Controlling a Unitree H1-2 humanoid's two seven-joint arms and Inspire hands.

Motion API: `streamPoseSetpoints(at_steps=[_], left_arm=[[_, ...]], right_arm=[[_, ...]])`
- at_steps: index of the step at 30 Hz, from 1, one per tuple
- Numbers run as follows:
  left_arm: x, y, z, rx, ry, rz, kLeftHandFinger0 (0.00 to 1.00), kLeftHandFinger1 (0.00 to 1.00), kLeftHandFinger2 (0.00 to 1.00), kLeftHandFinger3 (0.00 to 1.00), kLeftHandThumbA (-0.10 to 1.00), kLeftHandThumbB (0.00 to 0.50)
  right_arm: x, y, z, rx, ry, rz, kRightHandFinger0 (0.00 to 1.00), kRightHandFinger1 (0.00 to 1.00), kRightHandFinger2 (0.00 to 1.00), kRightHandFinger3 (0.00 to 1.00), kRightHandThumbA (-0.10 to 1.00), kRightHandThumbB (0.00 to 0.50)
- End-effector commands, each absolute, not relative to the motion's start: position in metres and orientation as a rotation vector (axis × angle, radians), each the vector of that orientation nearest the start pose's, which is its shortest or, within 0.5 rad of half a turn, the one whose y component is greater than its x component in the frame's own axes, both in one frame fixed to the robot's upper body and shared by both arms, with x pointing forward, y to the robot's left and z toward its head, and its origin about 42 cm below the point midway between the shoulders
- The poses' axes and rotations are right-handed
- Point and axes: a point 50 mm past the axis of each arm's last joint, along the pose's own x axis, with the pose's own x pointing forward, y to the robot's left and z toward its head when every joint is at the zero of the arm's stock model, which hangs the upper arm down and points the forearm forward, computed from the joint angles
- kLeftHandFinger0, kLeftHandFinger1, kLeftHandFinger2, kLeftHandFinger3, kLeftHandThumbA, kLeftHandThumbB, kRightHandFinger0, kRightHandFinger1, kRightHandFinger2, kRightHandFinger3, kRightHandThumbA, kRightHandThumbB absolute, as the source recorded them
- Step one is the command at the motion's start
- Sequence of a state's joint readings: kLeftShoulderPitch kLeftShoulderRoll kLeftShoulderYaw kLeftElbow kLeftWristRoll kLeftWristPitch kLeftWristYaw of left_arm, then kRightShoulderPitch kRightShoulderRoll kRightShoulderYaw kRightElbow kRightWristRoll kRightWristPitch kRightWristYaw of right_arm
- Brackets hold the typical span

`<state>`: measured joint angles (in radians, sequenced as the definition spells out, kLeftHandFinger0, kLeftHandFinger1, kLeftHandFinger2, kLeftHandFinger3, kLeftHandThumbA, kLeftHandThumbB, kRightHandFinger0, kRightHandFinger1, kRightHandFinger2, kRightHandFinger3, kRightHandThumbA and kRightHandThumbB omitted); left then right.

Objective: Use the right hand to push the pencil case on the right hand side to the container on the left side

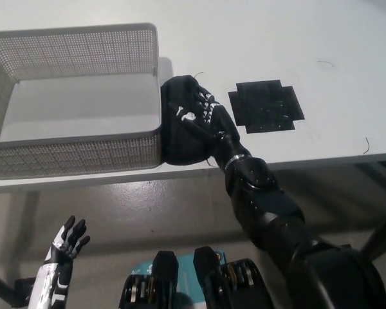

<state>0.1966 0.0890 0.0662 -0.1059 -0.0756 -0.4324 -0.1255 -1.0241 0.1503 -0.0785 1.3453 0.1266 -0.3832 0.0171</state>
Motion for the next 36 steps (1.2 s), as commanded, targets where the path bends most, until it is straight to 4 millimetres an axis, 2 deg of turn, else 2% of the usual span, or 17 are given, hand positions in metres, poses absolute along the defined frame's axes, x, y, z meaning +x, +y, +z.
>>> streamPoseSetpoints(at_steps=[1, 4, 10, 11, 13, 16, 18, 23, 28, 32, 35, 36], left_arm=[[0.210, 0.265, 0.120, 0.088, -0.415, -0.033, 1.00, 1.00, 1.00, 1.00, 0.93, 0.171], [0.209, 0.264, 0.119, 0.079, -0.410, -0.035, 1.00, 1.00, 1.00, 1.00, 0.92, 0.180], [0.208, 0.263, 0.119, 0.079, -0.411, -0.036, 1.00, 1.00, 1.00, 1.00, 0.91, 0.173], [0.208, 0.263, 0.119, 0.079, -0.411, -0.035, 1.00, 1.00, 1.00, 1.00, 0.91, 0.180], [0.208, 0.262, 0.120, 0.074, -0.413, -0.037, 1.00, 1.00, 1.00, 1.00, 0.91, 0.181], [0.209, 0.262, 0.120, 0.076, -0.414, -0.041, 1.00, 1.00, 1.00, 1.00, 0.91, 0.182], [0.210, 0.261, 0.121, 0.081, -0.417, -0.043, 1.00, 1.00, 1.00, 1.00, 0.92, 0.178], [0.213, 0.261, 0.122, 0.086, -0.422, -0.038, 1.00, 1.00, 1.00, 1.00, 0.93, 0.195], [0.214, 0.264, 0.124, 0.085, -0.429, -0.032, 1.00, 1.00, 1.00, 1.00, 0.92, 0.199], [0.215, 0.264, 0.124, 0.081, -0.433, -0.040, 1.00, 1.00, 1.00, 1.00, 0.91, 0.172], [0.215, 0.263, 0.125, 0.083, -0.435, -0.044, 1.00, 1.00, 1.00, 1.00, 0.92, 0.183], [0.215, 0.263, 0.125, 0.082, -0.435, -0.046, 1.00, 1.00, 1.00, 1.00, 0.92, 0.183]], right_arm=[[0.526, -0.042, 0.220, 0.099, -0.204, 0.304, 1.00, 1.00, 1.00, 1.00, 1.00, 0.398], [0.530, -0.064, 0.234, 0.107, -0.280, 0.293, 1.00, 1.00, 1.00, 1.00, 1.00, 0.337], [0.527, -0.090, 0.259, 0.095, -0.380, 0.263, 1.00, 1.00, 1.00, 1.00, 1.00, 0.363], [0.526, -0.092, 0.261, 0.091, -0.389, 0.262, 1.00, 1.00, 1.00, 1.00, 1.00, 0.368], [0.524, -0.097, 0.270, 0.084, -0.415, 0.257, 1.00, 1.00, 1.00, 1.00, 1.00, 0.335], [0.519, -0.102, 0.276, 0.088, -0.433, 0.254, 1.00, 1.00, 1.00, 1.00, 1.00, 0.341], [0.518, -0.105, 0.279, 0.096, -0.436, 0.257, 1.00, 1.00, 1.00, 1.00, 1.00, 0.364], [0.512, -0.111, 0.286, 0.107, -0.462, 0.264, 1.00, 1.00, 1.00, 1.00, 1.00, 0.366], [0.497, -0.116, 0.290, 0.092, -0.509, 0.253, 1.00, 1.00, 1.00, 1.00, 1.00, 0.348], [0.474, -0.127, 0.295, 0.112, -0.585, 0.243, 1.00, 1.00, 1.00, 1.00, 1.00, 0.287], [0.453, -0.140, 0.297, 0.118, -0.626, 0.234, 1.00, 1.00, 1.00, 1.00, 1.00, 0.326], [0.438, -0.147, 0.294, 0.128, -0.647, 0.234, 1.00, 1.00, 1.00, 1.00, 1.00, 0.340]])
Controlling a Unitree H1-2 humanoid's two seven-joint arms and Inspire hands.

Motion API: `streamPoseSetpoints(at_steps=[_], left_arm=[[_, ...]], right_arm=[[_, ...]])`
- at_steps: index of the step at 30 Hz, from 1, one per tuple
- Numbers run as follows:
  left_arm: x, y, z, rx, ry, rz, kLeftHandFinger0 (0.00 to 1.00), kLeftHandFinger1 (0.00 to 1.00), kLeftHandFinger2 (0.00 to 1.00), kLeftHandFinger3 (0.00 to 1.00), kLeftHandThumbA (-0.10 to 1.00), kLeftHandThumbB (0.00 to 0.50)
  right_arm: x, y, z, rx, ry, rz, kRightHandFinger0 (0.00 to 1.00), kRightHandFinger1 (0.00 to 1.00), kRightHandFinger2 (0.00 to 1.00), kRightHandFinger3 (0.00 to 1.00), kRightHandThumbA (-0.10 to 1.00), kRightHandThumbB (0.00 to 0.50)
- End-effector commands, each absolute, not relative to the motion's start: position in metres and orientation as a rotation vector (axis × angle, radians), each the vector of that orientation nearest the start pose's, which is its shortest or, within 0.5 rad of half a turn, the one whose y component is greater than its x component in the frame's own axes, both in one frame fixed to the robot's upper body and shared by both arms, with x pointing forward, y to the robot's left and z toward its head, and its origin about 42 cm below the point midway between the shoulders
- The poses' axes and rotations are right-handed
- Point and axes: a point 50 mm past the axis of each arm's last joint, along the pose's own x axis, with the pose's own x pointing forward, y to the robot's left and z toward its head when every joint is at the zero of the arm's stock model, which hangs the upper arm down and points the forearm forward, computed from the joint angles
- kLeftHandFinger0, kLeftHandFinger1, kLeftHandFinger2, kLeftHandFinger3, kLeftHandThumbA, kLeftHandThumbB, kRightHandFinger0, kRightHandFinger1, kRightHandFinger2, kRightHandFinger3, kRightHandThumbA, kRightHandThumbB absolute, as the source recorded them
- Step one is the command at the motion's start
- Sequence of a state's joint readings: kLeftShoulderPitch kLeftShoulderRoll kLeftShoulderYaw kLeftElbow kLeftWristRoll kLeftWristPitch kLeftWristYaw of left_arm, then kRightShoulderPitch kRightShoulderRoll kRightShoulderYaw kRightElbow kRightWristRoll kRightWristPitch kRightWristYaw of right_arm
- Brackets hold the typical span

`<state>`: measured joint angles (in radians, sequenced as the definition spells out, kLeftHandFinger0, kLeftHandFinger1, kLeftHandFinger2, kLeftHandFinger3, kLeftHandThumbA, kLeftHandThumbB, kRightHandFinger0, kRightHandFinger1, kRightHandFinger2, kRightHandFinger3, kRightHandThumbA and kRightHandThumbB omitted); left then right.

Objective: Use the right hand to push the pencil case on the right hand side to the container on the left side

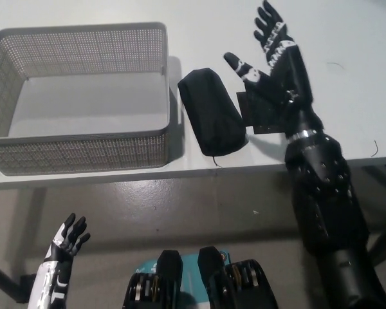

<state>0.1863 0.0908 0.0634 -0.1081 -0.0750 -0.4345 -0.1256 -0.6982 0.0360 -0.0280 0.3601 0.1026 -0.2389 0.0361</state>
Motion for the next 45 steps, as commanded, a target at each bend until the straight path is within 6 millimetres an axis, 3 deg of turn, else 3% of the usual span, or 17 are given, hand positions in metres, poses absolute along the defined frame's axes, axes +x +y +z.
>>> streamPoseSetpoints(at_steps=[1, 3, 7, 15, 19, 22, 24, 29, 32, 33, 42, 45], left_arm=[[0.216, 0.263, 0.125, 0.083, -0.437, -0.044, 1.00, 1.00, 1.00, 1.00, 0.92, 0.182], [0.216, 0.265, 0.125, 0.088, -0.437, -0.044, 1.00, 1.00, 1.00, 1.00, 0.92, 0.182], [0.216, 0.266, 0.126, 0.091, -0.439, -0.039, 1.00, 1.00, 1.00, 1.00, 0.93, 0.182], [0.220, 0.268, 0.127, 0.093, -0.445, -0.028, 1.00, 1.00, 1.00, 1.00, 0.93, 0.168], [0.222, 0.270, 0.128, 0.091, -0.449, -0.027, 1.00, 1.00, 1.00, 1.00, 0.93, 0.181], [0.223, 0.271, 0.128, 0.093, -0.449, -0.022, 1.00, 1.00, 1.00, 1.00, 0.93, 0.186], [0.223, 0.271, 0.128, 0.093, -0.449, -0.021, 1.00, 1.00, 1.00, 1.00, 0.93, 0.187], [0.224, 0.271, 0.129, 0.093, -0.452, -0.016, 1.00, 1.00, 1.00, 1.00, 0.94, 0.184], [0.224, 0.271, 0.130, 0.088, -0.456, -0.013, 1.00, 1.00, 1.00, 1.00, 0.93, 0.186], [0.224, 0.271, 0.130, 0.091, -0.457, -0.013, 1.00, 1.00, 1.00, 1.00, 0.93, 0.185], [0.223, 0.273, 0.130, 0.106, -0.456, -0.009, 1.00, 1.00, 1.00, 1.00, 0.96, 0.170], [0.225, 0.274, 0.129, 0.104, -0.451, -0.002, 1.00, 1.00, 1.00, 1.00, 0.95, 0.172]], right_arm=[[0.430, -0.152, 0.293, 0.130, -0.663, 0.232, 1.00, 1.00, 1.00, 1.00, 1.00, 0.341], [0.410, -0.160, 0.289, 0.109, -0.702, 0.210, 1.00, 1.00, 1.00, 1.00, 1.00, 0.326], [0.369, -0.179, 0.281, 0.076, -0.724, 0.189, 1.00, 1.00, 1.00, 1.00, 1.00, 0.362], [0.296, -0.221, 0.258, 0.055, -0.738, 0.148, 1.00, 1.00, 1.00, 1.00, 1.00, 0.341], [0.274, -0.236, 0.244, 0.038, -0.713, 0.140, 1.00, 1.00, 1.00, 1.00, 1.00, 0.358], [0.261, -0.245, 0.228, 0.025, -0.688, 0.139, 1.00, 1.00, 1.00, 1.00, 1.00, 0.336], [0.252, -0.251, 0.217, 0.021, -0.659, 0.121, 1.00, 1.00, 1.00, 1.00, 1.00, 0.356], [0.243, -0.256, 0.193, 0.012, -0.584, 0.118, 1.00, 1.00, 1.00, 1.00, 1.00, 0.381], [0.243, -0.255, 0.174, 0.009, -0.549, 0.113, 1.00, 1.00, 1.00, 1.00, 1.00, 0.363], [0.243, -0.255, 0.171, -0.004, -0.533, 0.106, 1.00, 1.00, 1.00, 1.00, 1.00, 0.381], [0.261, -0.251, 0.142, 0.014, -0.454, 0.120, 1.00, 1.00, 1.00, 1.00, 1.00, 0.324], [0.267, -0.250, 0.134, 0.021, -0.411, 0.116, 1.00, 1.00, 1.00, 1.00, 1.00, 0.344]])
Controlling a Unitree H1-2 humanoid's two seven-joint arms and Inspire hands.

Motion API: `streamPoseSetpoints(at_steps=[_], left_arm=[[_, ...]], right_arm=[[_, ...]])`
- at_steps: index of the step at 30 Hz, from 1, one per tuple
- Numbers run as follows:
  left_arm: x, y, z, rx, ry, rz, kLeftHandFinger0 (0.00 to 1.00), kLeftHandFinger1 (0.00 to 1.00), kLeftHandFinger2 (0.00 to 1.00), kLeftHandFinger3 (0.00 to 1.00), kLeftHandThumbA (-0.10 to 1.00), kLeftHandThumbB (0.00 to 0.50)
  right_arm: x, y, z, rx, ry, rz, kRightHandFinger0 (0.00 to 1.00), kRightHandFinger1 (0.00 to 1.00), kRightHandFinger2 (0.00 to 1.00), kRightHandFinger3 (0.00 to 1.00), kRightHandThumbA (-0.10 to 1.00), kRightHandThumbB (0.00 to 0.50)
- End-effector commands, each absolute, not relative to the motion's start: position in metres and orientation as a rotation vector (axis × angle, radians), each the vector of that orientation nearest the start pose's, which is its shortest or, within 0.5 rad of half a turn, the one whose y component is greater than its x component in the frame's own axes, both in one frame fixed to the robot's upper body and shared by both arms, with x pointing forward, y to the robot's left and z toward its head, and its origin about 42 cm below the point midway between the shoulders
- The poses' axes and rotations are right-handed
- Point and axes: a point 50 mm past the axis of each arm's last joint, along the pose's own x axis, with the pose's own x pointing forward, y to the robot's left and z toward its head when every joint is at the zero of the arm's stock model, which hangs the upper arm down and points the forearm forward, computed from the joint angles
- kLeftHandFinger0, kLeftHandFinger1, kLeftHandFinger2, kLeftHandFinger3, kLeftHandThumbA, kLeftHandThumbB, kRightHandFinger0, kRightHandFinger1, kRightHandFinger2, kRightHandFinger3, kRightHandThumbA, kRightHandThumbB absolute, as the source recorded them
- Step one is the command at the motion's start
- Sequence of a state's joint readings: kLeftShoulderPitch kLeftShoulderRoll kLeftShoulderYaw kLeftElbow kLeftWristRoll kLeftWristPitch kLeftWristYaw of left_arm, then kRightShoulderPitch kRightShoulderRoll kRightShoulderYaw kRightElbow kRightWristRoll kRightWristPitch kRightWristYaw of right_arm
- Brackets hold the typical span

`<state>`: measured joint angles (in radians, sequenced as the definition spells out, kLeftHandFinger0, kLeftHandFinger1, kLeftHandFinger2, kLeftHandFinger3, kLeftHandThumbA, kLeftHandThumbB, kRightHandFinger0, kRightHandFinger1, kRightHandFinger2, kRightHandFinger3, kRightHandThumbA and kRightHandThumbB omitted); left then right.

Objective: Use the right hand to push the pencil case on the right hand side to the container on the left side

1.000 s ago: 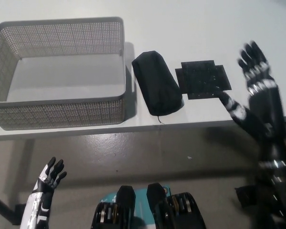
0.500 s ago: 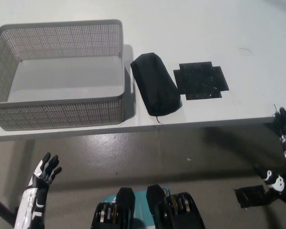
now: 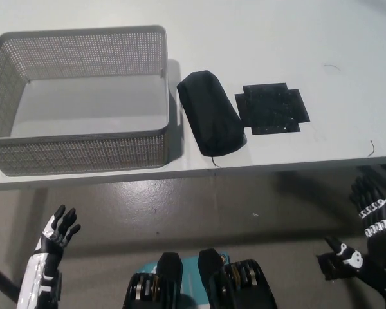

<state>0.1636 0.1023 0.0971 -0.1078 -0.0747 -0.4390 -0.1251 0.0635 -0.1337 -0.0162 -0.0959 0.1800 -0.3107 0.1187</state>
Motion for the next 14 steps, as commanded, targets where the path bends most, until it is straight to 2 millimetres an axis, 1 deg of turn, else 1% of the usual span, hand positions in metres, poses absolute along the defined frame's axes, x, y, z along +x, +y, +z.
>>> streamPoseSetpoints(at_steps=[1, 6, 14], left_arm=[[0.226, 0.274, 0.128, 0.103, -0.450, -0.003, 1.00, 1.00, 1.00, 1.00, 0.95, 0.172], [0.226, 0.274, 0.126, 0.097, -0.444, -0.002, 1.00, 1.00, 1.00, 1.00, 0.95, 0.173], [0.226, 0.275, 0.125, 0.104, -0.438, 0.005, 1.00, 1.00, 1.00, 1.00, 0.95, 0.172]], right_arm=[[0.268, -0.250, 0.133, 0.019, -0.404, 0.116, 1.00, 1.00, 1.00, 1.00, 1.00, 0.346], [0.271, -0.248, 0.127, 0.035, -0.377, 0.110, 1.00, 1.00, 1.00, 1.00, 1.00, 0.332], [0.275, -0.246, 0.122, 0.034, -0.365, 0.120, 1.00, 1.00, 1.00, 1.00, 1.00, 0.327]])
